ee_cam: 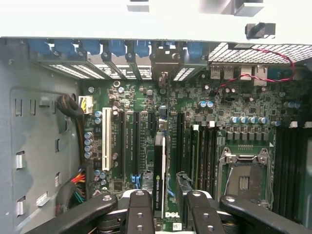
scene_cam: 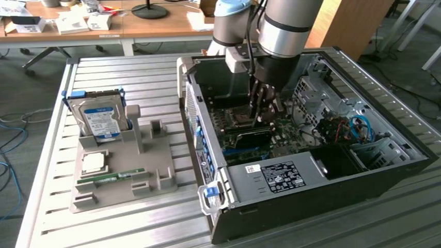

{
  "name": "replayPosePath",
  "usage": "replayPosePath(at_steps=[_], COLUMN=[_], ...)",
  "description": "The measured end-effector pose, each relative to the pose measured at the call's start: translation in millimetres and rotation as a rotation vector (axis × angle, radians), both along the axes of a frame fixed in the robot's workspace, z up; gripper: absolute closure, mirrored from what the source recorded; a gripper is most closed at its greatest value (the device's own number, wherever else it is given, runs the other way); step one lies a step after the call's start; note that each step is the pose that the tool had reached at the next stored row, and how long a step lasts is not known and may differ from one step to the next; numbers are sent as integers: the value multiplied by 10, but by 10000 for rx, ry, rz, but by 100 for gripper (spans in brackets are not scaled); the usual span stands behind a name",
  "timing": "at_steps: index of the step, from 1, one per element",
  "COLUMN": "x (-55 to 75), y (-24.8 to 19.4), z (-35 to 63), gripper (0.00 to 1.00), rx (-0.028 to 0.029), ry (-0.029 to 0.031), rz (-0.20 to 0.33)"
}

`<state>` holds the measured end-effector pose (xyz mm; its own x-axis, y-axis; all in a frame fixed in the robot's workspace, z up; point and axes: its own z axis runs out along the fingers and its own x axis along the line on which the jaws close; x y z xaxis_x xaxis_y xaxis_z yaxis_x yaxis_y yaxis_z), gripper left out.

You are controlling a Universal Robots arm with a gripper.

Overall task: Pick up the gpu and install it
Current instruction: 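Insert the gpu into the slot, then press down on the gpu until it lock into place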

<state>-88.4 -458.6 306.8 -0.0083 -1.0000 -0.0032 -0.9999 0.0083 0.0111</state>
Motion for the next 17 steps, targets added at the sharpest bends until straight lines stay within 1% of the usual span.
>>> replayPosePath(at_steps=[3,17], x=[0,0], y=[0,0], z=[18,19], gripper=[67,67], rx=[2,1], ry=[7,9], rz=[-1,-1])
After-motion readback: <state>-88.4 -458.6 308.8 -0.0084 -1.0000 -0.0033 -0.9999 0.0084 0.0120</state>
